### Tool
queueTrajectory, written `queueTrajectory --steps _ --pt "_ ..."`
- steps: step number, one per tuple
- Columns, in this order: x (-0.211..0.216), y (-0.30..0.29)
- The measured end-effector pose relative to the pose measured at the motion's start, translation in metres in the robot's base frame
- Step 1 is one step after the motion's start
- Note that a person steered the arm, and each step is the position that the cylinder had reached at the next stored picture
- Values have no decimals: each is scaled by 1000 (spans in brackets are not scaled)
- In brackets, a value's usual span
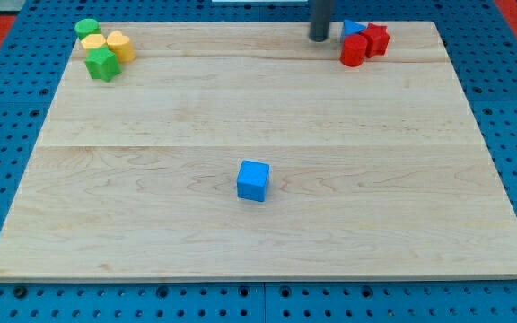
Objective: Push the blue cube to the center
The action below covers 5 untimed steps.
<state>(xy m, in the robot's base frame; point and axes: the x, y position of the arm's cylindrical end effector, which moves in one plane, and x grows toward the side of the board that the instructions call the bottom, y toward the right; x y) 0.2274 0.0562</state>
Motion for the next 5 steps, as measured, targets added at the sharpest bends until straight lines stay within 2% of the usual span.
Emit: queueTrajectory --steps 1,3,4,5 --pt "76 -29" --pt "252 19" --pt "311 26" --pt "328 -30"
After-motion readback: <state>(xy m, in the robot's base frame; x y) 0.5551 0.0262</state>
